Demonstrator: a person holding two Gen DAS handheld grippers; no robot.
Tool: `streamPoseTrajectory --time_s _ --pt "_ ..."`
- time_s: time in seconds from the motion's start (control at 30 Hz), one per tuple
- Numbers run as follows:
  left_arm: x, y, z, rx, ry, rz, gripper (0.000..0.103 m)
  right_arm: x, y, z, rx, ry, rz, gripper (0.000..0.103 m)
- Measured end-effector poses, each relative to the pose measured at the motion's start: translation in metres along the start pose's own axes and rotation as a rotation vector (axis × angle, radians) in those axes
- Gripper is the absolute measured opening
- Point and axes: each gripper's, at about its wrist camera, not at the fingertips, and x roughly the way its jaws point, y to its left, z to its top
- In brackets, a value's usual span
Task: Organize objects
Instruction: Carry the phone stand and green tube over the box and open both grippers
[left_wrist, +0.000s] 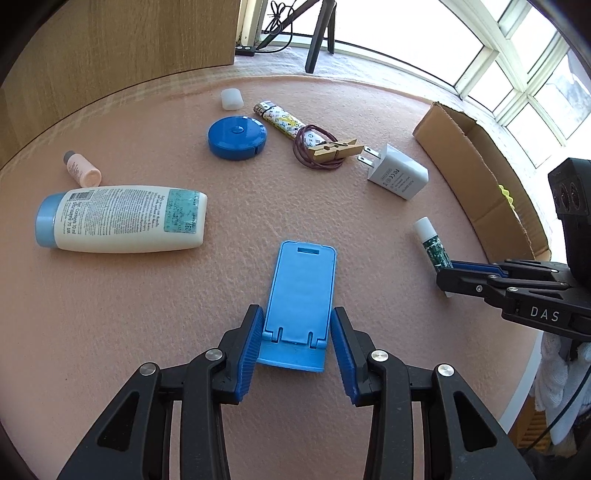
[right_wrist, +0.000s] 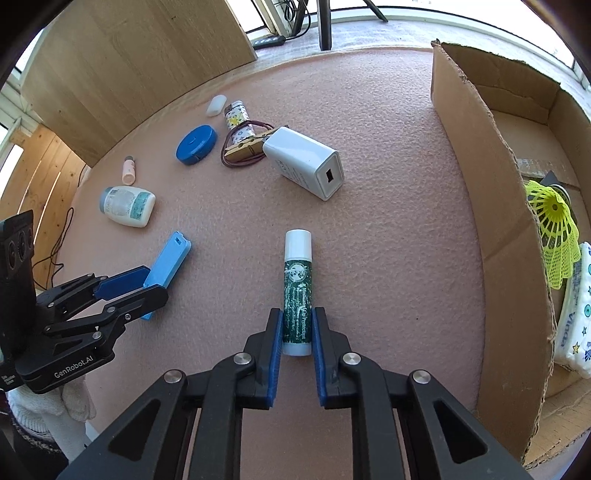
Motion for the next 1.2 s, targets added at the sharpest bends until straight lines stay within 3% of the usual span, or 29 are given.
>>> streamPoseTrajectory --time_s 0.33,0.67,1.2 --pt "-0.016 -0.012 0.014 0.005 -0.042 -0.021 0.04 -0.051 -0.008 -0.008 0.018 -0.102 0.048 0.014" --pt "-0.027 -0.042 0.044 0.042 -0.096 -0.05 0.04 -0.108 -0.042 -0.018 0.067 -0.219 -0.005 0.014" --pt "-0.029 -0.143 0.125 0.205 -0.188 -0.113 0.04 -0.154 -0.112 -0.029 0.168 -0.313 -0.097 0.014"
